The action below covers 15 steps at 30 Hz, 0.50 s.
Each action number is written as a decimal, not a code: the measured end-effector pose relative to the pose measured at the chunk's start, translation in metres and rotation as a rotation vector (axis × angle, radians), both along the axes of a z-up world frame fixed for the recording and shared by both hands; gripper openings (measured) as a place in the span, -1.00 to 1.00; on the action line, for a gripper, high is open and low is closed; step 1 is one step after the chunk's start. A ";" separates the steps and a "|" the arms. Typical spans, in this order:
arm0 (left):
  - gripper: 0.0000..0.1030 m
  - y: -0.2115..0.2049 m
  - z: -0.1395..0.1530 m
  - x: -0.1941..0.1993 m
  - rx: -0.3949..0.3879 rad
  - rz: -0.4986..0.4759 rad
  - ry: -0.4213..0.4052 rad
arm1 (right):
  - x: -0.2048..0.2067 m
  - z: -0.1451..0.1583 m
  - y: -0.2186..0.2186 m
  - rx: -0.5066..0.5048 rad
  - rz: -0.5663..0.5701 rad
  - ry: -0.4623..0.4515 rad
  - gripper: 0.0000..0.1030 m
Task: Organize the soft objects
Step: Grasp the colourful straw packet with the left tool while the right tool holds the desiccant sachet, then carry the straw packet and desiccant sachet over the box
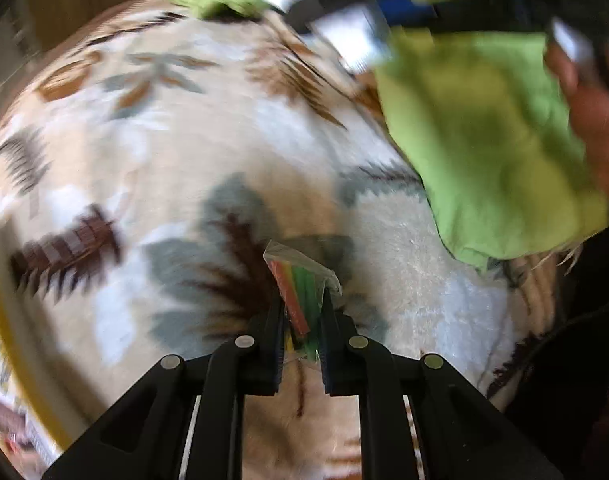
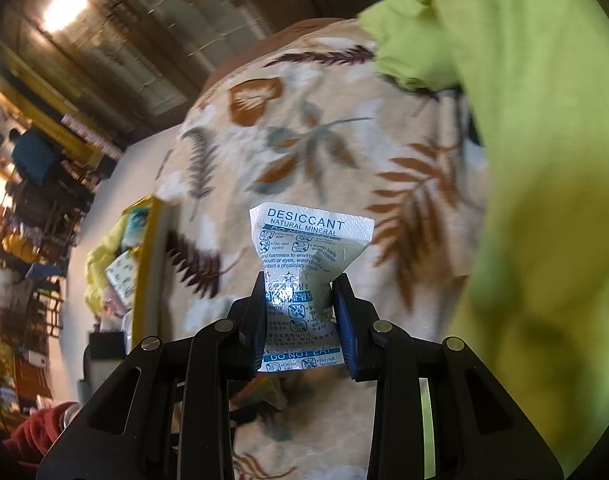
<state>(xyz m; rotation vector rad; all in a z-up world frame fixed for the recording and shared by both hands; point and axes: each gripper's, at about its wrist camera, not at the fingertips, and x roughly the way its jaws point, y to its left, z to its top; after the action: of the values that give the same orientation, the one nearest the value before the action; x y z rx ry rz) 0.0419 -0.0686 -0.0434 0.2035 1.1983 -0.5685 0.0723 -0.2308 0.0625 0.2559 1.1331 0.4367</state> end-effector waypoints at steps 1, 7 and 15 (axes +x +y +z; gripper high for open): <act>-0.76 0.010 0.007 0.000 -0.012 0.029 -0.010 | -0.003 0.001 0.006 0.003 0.010 -0.002 -0.42; -0.76 0.066 0.049 -0.013 -0.030 0.179 -0.094 | -0.024 -0.002 0.051 0.030 0.079 -0.002 -0.42; -0.76 0.116 0.071 -0.027 0.031 0.333 -0.178 | -0.046 -0.002 0.111 0.068 0.173 -0.007 -0.42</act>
<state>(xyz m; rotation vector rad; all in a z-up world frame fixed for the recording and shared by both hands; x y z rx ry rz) 0.0149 0.0478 0.0272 0.0756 1.0398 -0.2357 0.0266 -0.1194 0.0606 0.2163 1.1396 0.6298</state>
